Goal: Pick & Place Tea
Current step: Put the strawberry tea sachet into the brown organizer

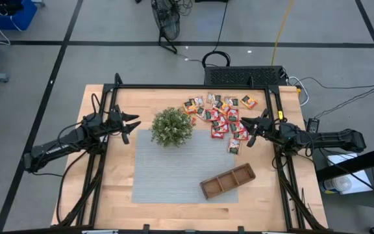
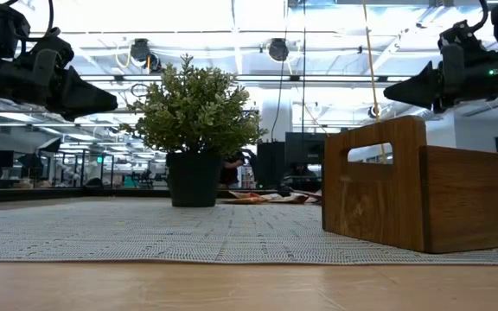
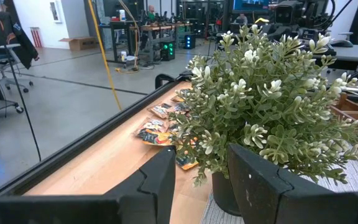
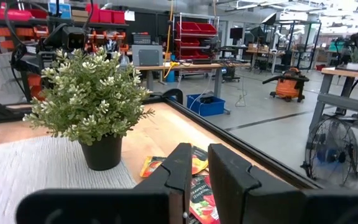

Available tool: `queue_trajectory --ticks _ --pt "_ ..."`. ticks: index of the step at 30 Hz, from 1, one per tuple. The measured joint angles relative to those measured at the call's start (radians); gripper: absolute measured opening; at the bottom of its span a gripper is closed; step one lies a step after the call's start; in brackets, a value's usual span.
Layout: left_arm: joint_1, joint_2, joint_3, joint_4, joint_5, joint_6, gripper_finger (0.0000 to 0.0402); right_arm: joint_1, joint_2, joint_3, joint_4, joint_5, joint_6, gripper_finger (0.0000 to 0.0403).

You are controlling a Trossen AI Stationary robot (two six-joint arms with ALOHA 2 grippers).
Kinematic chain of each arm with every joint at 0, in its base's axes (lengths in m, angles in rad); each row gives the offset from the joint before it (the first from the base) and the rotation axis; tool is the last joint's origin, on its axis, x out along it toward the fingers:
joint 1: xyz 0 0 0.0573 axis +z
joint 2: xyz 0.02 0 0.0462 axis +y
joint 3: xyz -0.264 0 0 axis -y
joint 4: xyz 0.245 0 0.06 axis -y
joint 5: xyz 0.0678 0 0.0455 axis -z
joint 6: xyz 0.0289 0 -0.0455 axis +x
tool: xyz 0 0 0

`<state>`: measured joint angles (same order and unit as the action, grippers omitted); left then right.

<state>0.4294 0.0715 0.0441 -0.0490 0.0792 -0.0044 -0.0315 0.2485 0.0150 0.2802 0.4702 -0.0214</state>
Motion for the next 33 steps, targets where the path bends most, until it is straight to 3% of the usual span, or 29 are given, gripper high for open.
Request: queue_trajectory --ticks 6,22,24,27,33 --pt "0.000 0.000 0.000 0.000 0.000 0.000 0.0147 0.000 0.000 0.000 0.000 0.000 0.070 0.0045" --pt "0.000 0.000 0.000 0.000 0.000 0.000 0.0147 0.000 0.000 0.000 0.136 -0.001 0.054 0.0045" --pt "0.000 0.000 0.000 0.000 0.000 0.000 0.0147 0.000 0.011 0.005 0.150 -0.037 0.025 0.0045" --pt "0.000 0.000 0.000 0.000 0.000 0.000 0.0147 0.001 0.074 0.054 0.134 -0.082 -0.064 0.0046" --pt "0.000 0.000 0.000 0.000 0.000 0.000 0.0147 -0.019 0.394 0.258 -0.046 0.028 -0.047 0.0097"
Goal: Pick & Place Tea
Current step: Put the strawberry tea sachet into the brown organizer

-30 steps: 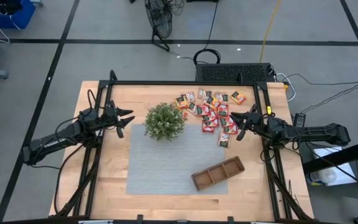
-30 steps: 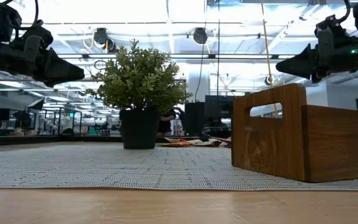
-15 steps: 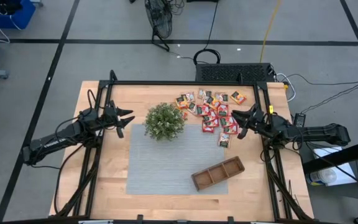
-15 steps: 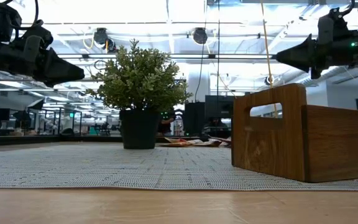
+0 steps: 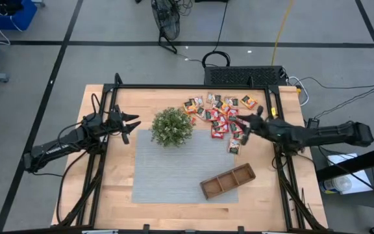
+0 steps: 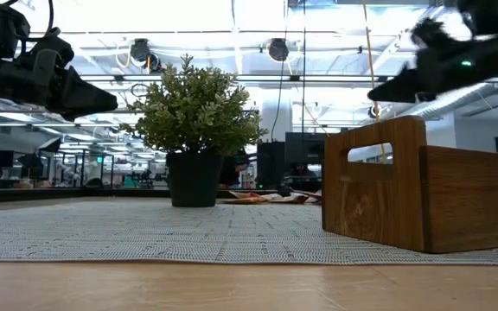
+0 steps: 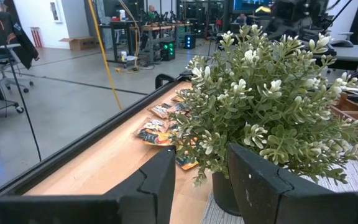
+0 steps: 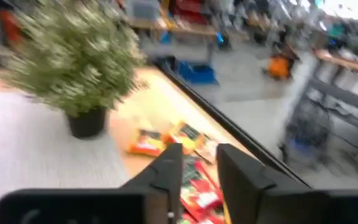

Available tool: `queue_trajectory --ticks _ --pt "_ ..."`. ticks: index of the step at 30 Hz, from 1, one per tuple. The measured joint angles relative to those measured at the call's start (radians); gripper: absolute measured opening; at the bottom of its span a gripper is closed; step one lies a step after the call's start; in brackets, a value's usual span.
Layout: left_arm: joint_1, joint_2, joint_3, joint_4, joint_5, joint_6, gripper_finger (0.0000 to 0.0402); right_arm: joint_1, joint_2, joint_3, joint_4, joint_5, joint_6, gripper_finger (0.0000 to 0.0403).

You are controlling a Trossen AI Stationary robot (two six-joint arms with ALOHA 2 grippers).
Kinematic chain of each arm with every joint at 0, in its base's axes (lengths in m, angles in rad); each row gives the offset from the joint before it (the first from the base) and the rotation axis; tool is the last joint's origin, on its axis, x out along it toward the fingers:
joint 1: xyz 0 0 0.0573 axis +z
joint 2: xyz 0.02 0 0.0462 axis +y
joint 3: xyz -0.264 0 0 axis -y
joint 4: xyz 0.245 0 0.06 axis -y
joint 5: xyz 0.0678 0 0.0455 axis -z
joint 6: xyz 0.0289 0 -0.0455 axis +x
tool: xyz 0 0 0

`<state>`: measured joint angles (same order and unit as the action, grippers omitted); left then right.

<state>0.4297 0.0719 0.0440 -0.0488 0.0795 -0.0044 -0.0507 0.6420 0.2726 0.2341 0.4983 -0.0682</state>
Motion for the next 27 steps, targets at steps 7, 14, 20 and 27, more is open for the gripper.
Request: queue_trajectory --ticks 7,14,20,27 --pt "0.000 0.000 0.000 0.000 -0.001 0.000 0.0147 -0.130 0.430 0.335 -0.320 -0.065 0.142 0.0208" --pt "0.000 0.000 0.000 0.000 -0.001 0.000 0.0147 -0.307 0.765 0.599 -0.498 -0.392 0.213 0.0267" --pt "0.000 0.000 0.000 -0.001 -0.001 0.000 0.0147 -0.359 0.904 0.654 -0.481 -0.474 0.140 0.0276" --pt "0.000 0.000 0.000 0.000 -0.001 0.000 0.0147 -0.349 0.998 0.671 -0.408 -0.471 0.029 0.0270"
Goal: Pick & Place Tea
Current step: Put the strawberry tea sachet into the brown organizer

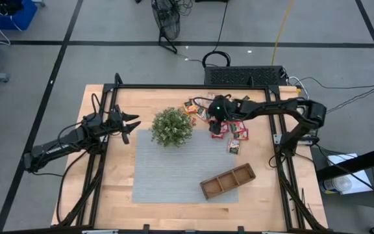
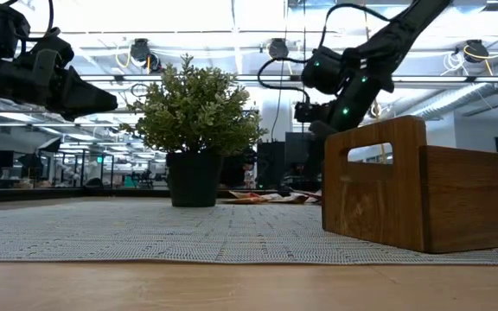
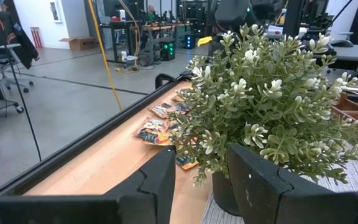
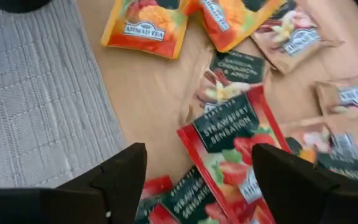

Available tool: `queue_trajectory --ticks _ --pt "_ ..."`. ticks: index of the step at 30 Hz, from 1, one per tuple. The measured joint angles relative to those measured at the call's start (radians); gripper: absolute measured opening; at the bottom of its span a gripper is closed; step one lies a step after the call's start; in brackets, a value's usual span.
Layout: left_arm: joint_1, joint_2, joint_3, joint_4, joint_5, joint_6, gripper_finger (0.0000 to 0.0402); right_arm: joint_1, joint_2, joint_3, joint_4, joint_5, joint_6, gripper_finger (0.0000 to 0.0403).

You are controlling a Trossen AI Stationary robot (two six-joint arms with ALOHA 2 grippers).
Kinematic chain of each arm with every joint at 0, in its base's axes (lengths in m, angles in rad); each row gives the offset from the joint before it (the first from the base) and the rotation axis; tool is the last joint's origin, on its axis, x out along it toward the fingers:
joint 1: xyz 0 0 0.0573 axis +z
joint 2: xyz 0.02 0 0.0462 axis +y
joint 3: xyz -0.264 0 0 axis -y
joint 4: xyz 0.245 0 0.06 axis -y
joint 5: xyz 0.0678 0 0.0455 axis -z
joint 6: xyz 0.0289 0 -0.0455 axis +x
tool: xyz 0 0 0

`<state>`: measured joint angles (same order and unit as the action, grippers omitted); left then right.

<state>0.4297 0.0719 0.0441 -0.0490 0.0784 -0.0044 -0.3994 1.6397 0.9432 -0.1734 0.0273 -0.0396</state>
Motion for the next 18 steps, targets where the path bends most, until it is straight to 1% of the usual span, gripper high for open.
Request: queue_trajectory --ticks 3,7,10,12,15,18 --pt "0.000 0.000 0.000 0.000 0.000 0.000 0.0147 -0.014 0.050 0.028 -0.008 0.000 -0.006 0.0271" --pt "0.000 0.000 0.000 0.000 0.000 0.000 0.0147 -0.032 0.115 0.078 -0.017 0.005 -0.058 0.0270" --pt "0.000 0.000 0.000 0.000 0.000 0.000 0.0147 -0.034 0.153 0.101 -0.051 0.059 -0.098 0.0270" --pt "0.000 0.000 0.000 0.000 0.000 0.000 0.0148 -0.034 0.160 0.105 -0.064 0.100 -0.126 0.0270" --pt "0.000 0.000 0.000 0.000 0.000 0.000 0.0147 -0.032 0.162 0.106 -0.081 0.131 -0.145 0.0270" --pt "0.000 0.000 0.000 0.000 0.000 0.000 0.0147 -0.032 0.157 0.106 -0.108 0.133 -0.145 0.0270"
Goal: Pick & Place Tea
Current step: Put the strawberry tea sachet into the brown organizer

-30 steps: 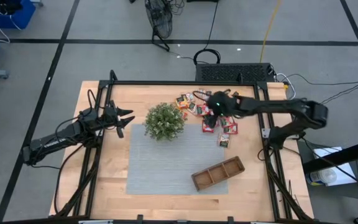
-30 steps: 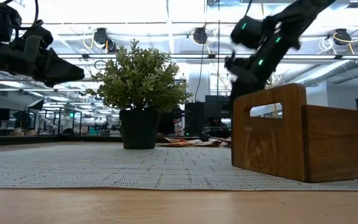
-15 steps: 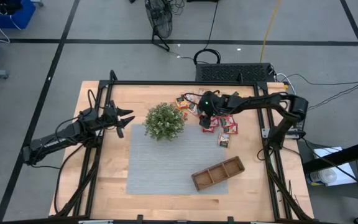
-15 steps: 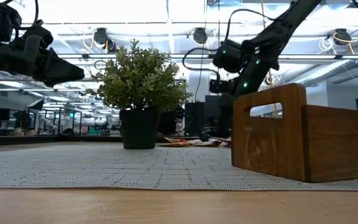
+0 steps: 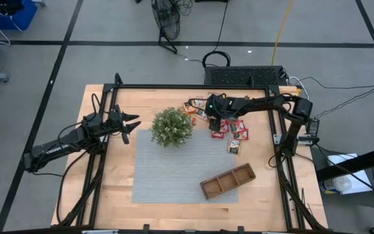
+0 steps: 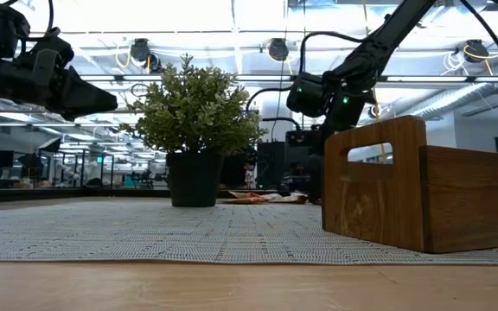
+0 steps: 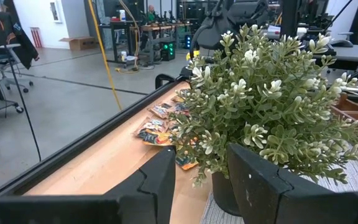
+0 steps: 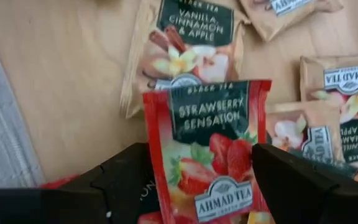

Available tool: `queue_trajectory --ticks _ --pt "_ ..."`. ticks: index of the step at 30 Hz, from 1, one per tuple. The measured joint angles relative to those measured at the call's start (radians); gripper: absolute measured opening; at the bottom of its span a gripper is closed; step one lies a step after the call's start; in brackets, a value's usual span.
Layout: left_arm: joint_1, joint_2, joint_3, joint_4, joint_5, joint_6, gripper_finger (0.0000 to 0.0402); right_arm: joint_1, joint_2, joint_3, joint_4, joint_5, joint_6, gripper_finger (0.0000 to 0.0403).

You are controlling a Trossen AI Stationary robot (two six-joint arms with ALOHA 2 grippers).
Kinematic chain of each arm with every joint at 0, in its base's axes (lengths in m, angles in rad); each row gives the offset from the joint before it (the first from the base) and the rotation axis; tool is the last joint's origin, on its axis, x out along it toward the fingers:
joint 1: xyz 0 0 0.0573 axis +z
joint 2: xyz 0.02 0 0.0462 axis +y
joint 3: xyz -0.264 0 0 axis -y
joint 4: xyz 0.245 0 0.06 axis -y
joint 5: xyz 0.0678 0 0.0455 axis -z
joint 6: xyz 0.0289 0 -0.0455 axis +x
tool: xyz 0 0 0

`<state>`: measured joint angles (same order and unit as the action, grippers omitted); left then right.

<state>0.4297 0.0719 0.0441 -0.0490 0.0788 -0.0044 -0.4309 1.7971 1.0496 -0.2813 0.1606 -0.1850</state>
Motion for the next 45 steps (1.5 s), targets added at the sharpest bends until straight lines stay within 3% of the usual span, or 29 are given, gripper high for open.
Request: queue_trajectory --ticks 12,33,45 --pt "0.000 0.000 0.000 0.000 0.000 0.000 0.0148 0.000 0.000 0.000 0.009 0.001 -0.008 0.0230" --pt "0.000 0.000 0.000 0.000 0.000 0.000 0.0148 0.005 0.000 0.000 0.019 0.001 0.015 0.0010" --pt "0.000 0.000 0.000 0.000 0.000 0.000 0.0147 0.067 -0.016 0.000 0.029 0.003 0.008 0.0001"
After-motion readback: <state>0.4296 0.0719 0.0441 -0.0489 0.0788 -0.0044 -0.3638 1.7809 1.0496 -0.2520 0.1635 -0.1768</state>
